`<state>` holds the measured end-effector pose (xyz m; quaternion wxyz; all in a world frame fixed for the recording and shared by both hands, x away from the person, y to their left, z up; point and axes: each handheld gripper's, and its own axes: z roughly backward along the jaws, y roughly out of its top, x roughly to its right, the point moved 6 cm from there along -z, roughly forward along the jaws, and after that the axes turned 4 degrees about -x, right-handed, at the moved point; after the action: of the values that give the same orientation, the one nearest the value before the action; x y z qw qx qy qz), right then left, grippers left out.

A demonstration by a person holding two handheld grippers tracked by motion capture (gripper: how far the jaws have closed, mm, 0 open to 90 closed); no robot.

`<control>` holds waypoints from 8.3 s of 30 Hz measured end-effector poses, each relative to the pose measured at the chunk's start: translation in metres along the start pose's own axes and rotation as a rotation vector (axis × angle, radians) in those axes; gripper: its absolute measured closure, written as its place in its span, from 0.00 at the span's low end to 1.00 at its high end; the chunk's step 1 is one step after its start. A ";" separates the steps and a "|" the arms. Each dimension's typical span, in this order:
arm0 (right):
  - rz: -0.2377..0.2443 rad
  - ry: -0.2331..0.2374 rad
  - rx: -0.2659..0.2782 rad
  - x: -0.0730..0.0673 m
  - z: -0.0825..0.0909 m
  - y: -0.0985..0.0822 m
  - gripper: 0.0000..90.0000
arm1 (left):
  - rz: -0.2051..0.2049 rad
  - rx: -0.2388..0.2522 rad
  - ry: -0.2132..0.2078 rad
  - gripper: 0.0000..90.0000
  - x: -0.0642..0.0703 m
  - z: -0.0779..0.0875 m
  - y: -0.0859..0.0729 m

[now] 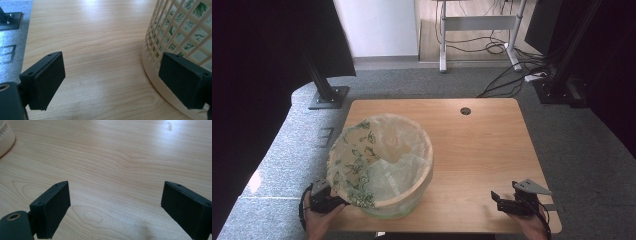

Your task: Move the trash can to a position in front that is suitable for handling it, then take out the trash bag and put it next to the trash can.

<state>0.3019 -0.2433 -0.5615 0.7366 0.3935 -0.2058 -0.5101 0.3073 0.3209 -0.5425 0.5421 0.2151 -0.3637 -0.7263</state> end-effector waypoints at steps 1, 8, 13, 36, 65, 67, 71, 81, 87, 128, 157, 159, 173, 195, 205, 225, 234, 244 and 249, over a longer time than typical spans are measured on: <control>-0.010 0.000 0.007 0.003 0.001 0.001 0.10 | 0.008 0.001 0.004 0.08 0.000 0.002 0.000; -0.010 -0.005 0.015 0.008 0.004 0.003 0.11 | 0.008 0.038 -0.025 0.07 0.014 0.023 -0.008; -0.010 -0.010 0.037 0.006 0.004 0.007 0.12 | 0.049 0.057 0.042 0.08 0.019 0.029 -0.001; -0.020 -0.007 0.029 0.005 0.003 0.005 0.15 | -0.008 0.050 0.066 0.12 0.058 0.005 0.027; -0.025 -0.004 0.025 0.013 0.004 0.003 0.16 | -0.067 0.037 0.008 0.13 0.087 -0.019 0.052; -0.022 -0.003 0.024 0.012 0.004 0.004 0.16 | -0.062 0.050 0.003 0.13 0.082 -0.014 0.051; -0.013 -0.002 0.019 0.010 0.002 0.004 0.16 | -0.048 0.065 -0.016 0.12 0.074 -0.006 0.050; -0.008 0.001 0.015 0.010 0.002 0.003 0.16 | -0.072 0.119 -0.105 0.11 0.059 0.019 0.068; -0.007 0.002 0.015 0.010 0.002 0.003 0.16 | -0.098 0.164 -0.126 0.15 0.052 0.047 0.094; 0.007 0.005 -0.002 0.011 -0.002 0.001 0.17 | -0.350 0.154 -0.547 0.18 0.109 0.057 0.195; 0.006 0.007 0.027 0.011 0.002 0.007 0.18 | -0.334 0.160 -0.491 1.00 0.116 0.054 0.198; 0.002 0.007 0.036 0.013 0.002 0.008 0.18 | -0.345 0.165 -0.495 1.00 0.117 0.058 0.201; 0.027 0.115 0.185 0.007 0.024 0.055 0.20 | -0.401 0.197 -0.529 1.00 0.130 0.079 0.213; 0.075 0.123 0.233 0.000 0.036 0.079 0.22 | -0.411 0.127 -0.375 0.70 0.131 0.046 0.197; 0.100 0.157 0.277 -0.001 0.045 0.099 0.24 | -0.417 0.160 -0.401 0.99 0.147 0.058 0.209; 0.277 0.487 0.312 -0.049 0.068 0.204 0.22 | -0.394 0.191 -0.481 0.99 0.157 0.070 0.218; 0.376 0.589 0.204 -0.084 0.053 0.214 0.20 | -0.384 0.195 -0.491 0.99 0.157 0.070 0.217; 0.442 0.499 0.189 -0.088 0.045 0.209 0.39 | -0.372 0.201 -0.502 0.99 0.155 0.070 0.216; 0.469 0.416 0.218 -0.086 0.046 0.212 0.61 | -0.377 0.203 -0.507 0.99 0.156 0.071 0.216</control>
<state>0.3606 -0.1456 -0.3575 0.8137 0.5077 -0.1895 -0.2104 0.3437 0.1630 -0.3198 0.2665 0.1439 -0.5112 -0.8043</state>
